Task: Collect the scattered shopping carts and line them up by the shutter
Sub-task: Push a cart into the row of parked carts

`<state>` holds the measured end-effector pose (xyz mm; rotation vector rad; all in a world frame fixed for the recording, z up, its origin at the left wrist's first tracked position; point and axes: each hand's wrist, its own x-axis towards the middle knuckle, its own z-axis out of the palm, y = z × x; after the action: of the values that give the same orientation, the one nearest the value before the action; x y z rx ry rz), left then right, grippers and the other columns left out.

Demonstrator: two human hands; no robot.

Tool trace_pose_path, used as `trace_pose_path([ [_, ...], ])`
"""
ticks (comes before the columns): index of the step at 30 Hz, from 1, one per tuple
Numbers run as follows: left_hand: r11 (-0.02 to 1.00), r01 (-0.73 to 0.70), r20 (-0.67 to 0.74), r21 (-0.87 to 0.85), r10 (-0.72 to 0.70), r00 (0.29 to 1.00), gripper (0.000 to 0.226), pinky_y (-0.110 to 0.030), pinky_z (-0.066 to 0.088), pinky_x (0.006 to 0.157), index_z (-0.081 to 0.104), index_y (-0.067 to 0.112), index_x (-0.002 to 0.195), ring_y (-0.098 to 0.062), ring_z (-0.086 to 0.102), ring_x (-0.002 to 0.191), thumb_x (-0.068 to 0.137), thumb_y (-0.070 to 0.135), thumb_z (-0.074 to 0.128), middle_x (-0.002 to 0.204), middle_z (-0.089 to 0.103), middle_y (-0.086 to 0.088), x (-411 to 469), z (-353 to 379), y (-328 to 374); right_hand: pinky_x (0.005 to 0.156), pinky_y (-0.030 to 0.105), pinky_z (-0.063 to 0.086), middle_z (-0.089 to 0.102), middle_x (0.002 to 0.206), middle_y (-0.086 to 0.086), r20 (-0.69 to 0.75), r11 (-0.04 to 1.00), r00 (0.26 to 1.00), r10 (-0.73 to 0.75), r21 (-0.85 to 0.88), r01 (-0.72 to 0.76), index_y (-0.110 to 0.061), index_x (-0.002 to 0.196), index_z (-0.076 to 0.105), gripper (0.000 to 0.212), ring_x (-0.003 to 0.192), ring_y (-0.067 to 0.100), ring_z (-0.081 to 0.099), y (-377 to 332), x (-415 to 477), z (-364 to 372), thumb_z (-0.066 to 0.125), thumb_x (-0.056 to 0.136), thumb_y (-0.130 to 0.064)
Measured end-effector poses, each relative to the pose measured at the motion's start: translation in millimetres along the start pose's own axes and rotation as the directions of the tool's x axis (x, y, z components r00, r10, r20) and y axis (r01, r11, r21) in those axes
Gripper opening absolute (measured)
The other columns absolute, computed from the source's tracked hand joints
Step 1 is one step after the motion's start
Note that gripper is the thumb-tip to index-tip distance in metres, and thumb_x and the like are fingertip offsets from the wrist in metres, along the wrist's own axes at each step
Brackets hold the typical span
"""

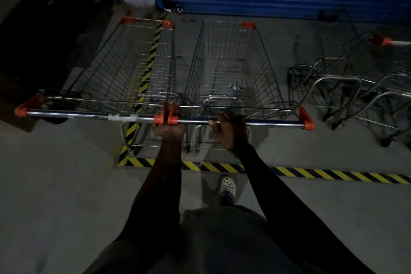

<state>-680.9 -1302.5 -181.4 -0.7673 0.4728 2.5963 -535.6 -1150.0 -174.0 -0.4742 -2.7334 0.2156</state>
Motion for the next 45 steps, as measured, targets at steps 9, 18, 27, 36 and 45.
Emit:
trace_pose_path([
  [9, 0.991, -0.066, -0.059, 0.115, 0.073, 0.996, 0.042, -0.048, 0.043, 0.108, 0.065, 0.015, 0.096, -0.039, 0.061, 0.127, 0.079, 0.047, 0.044, 0.157, 0.046, -0.011, -5.1, -0.1, 1.6, 0.091, 0.045, 0.039, 0.071, 0.105, 0.002, 0.004, 1.000, 1.000, -0.012, 0.027, 0.012, -0.022, 0.111, 0.074, 0.055, 0.101, 0.031, 0.064, -0.3, -1.7, -5.0, 0.030, 0.106, -0.056],
  [18, 0.986, -0.071, 0.023, 0.150, 0.069, 0.997, 0.061, -0.043, 0.054, 0.090, 0.051, 0.019, 0.149, -0.031, 0.067, 0.117, 0.099, 0.050, 0.034, 0.130, 0.070, -0.011, -46.3, -3.3, -1.9, 0.088, 0.038, 0.036, 0.074, 0.088, -0.004, -0.111, 0.996, 0.994, 0.023, 0.086, -0.013, -0.025, 0.095, 0.077, 0.043, 0.086, 0.025, 0.068, -13.0, 1.6, -15.9, 0.045, 0.104, -0.052],
  [27, -0.034, -0.642, 0.524, 0.766, 0.611, 0.593, 0.021, -0.040, 0.039, 0.078, 0.058, 0.004, 0.095, -0.031, 0.052, 0.085, 0.102, 0.017, 0.044, 0.092, 0.055, -0.012, -114.2, -28.9, -68.9, 0.096, 0.041, 0.040, 0.073, 0.100, -0.005, -0.113, 0.993, 0.993, 0.046, 0.112, -0.033, -0.027, 0.103, 0.074, 0.030, 0.098, 0.024, 0.068, -13.3, -1.6, -16.3, 0.055, 0.100, -0.050],
  [36, -0.752, -0.558, 0.902, 0.351, 0.110, 0.419, 0.024, -0.043, 0.035, 0.089, 0.064, 0.012, 0.113, -0.031, 0.051, 0.103, 0.096, 0.024, 0.052, 0.114, 0.059, -0.010, -100.8, -25.6, -59.1, 0.095, 0.046, 0.046, 0.073, 0.109, 0.008, -0.018, 0.993, 0.997, 0.073, 0.096, -0.071, -0.019, 0.117, 0.070, 0.042, 0.102, 0.035, 0.065, -8.1, -10.2, -14.5, 0.049, 0.098, -0.050],
  [45, -0.773, -0.542, 0.890, 0.330, 0.063, 0.452, 0.033, -0.042, 0.035, 0.089, 0.067, 0.014, 0.109, -0.029, 0.054, 0.106, 0.092, 0.032, 0.046, 0.117, 0.063, -0.007, -98.3, -19.1, -50.5, 0.103, 0.045, 0.042, 0.070, 0.123, 0.003, -0.014, 0.984, 0.996, 0.090, 0.158, -0.086, -0.019, 0.125, 0.067, 0.043, 0.116, 0.028, 0.062, -7.3, -13.4, -19.9, 0.052, 0.099, -0.049],
])
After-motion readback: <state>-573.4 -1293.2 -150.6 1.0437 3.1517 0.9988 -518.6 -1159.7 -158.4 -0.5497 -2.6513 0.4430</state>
